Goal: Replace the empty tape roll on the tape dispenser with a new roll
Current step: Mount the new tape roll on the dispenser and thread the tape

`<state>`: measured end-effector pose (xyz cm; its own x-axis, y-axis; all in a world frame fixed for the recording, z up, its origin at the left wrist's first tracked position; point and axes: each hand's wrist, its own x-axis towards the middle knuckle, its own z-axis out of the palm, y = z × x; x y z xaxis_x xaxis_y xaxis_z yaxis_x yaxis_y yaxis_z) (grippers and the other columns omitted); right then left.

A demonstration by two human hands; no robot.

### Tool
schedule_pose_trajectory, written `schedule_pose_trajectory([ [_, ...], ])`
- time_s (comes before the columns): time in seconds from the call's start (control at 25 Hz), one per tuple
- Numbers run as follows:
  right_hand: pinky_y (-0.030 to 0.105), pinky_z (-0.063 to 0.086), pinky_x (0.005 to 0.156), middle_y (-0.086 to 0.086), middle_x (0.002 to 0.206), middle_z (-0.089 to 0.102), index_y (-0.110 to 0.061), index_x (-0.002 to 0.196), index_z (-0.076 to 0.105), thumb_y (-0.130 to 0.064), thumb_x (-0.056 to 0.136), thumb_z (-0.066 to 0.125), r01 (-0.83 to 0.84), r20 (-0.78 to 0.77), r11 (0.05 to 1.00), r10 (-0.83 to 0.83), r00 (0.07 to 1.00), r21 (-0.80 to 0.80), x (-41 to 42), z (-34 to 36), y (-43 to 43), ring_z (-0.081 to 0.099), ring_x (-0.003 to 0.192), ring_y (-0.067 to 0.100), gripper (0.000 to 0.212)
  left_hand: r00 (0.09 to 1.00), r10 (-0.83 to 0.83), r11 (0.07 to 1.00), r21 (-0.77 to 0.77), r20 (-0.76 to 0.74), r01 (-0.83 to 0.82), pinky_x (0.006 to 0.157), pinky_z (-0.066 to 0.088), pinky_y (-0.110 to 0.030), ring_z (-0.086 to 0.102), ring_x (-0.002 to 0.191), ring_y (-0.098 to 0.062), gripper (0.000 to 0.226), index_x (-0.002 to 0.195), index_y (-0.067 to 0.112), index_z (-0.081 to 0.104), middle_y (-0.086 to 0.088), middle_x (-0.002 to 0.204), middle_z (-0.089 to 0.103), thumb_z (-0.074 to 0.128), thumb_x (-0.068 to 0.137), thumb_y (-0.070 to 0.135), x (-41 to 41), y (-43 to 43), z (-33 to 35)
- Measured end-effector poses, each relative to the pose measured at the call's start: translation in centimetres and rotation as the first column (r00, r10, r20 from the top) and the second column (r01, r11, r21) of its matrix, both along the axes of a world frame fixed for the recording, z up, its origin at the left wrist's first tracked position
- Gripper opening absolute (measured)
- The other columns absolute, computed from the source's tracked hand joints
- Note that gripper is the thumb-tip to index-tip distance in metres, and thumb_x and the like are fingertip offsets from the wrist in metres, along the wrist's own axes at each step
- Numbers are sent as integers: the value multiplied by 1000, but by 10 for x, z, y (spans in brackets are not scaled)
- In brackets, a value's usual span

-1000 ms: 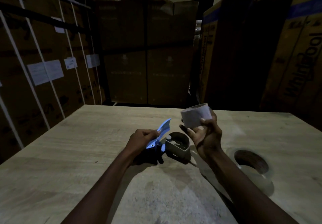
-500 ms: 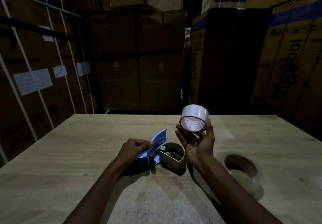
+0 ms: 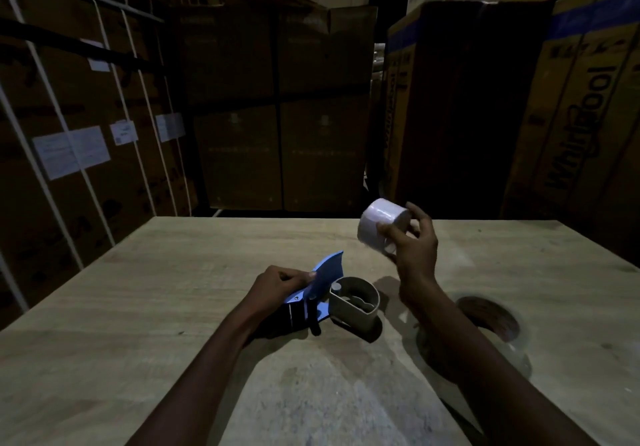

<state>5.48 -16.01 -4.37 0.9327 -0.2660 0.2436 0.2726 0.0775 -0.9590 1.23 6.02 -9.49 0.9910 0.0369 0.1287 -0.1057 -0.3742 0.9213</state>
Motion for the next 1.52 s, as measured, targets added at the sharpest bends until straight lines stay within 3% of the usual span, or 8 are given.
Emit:
schedule_pose_trajectory([
  [0.12,50,51,88,9,131,52,-35,130,35,-28,65,78,107,28,926,-104,994,-362,17,7,3,47,118,33,78,1000,-9,1000,-10,-13,9,75,44,-32,65,78,-7,24,72,17,79,-2,78,76,66,85,33,-1,-2,0],
  [0.24,40,46,84,10,128,54,-30,130,36,-34,63,78,49,-16,757,-78,997,-651,35,15,9,42,120,36,79,1000,-15,1000,-26,-8,15,74,44,-32,67,78,-13,23,73,17,80,-8,82,78,67,84,33,0,-1,-1],
  [0.4,45,43,87,14,132,50,-26,131,36,-35,66,77,-71,-103,509,-34,994,-858,52,12,20,36,122,39,77,1000,2,999,-52,1,-2,72,44,-32,66,74,-13,23,70,20,79,0,73,75,67,84,34,1,-2,-3],
  [0.8,33,35,66,11,91,68,-20,93,66,-50,65,73,-88,-102,285,-34,994,-954,85,-14,28,56,100,37,41,999,47,997,-67,26,-45,75,51,-27,70,82,-10,14,82,17,80,1,80,77,71,82,26,5,-13,0],
  [1.0,41,51,78,9,94,68,-26,96,64,-61,69,61,-49,-69,356,-45,997,-933,74,-1,10,60,94,33,45,998,69,998,-11,6,-69,72,49,-20,69,86,-9,14,92,14,79,-2,90,77,70,83,21,10,-24,8],
  [1.12,43,53,79,7,105,67,-29,101,62,-54,71,64,26,0,339,-75,997,-940,51,15,-17,59,99,29,39,998,51,991,126,20,-53,69,47,-17,66,77,0,16,93,15,79,-1,89,77,72,82,24,14,-28,20],
  [1.32,38,55,70,4,88,69,-19,91,65,-44,78,65,40,9,283,-111,994,-958,-6,29,-76,63,81,22,28,976,112,906,384,188,-178,77,51,-25,66,83,-8,20,98,25,76,6,99,76,72,79,33,14,-68,54],
  [1.52,29,49,59,-1,75,64,-19,84,64,-46,78,65,-99,-127,205,-129,984,-974,-61,35,-109,59,67,15,28,962,-161,803,596,219,-1,91,41,-33,63,105,-10,30,111,31,70,12,111,72,69,81,34,-16,-149,67],
])
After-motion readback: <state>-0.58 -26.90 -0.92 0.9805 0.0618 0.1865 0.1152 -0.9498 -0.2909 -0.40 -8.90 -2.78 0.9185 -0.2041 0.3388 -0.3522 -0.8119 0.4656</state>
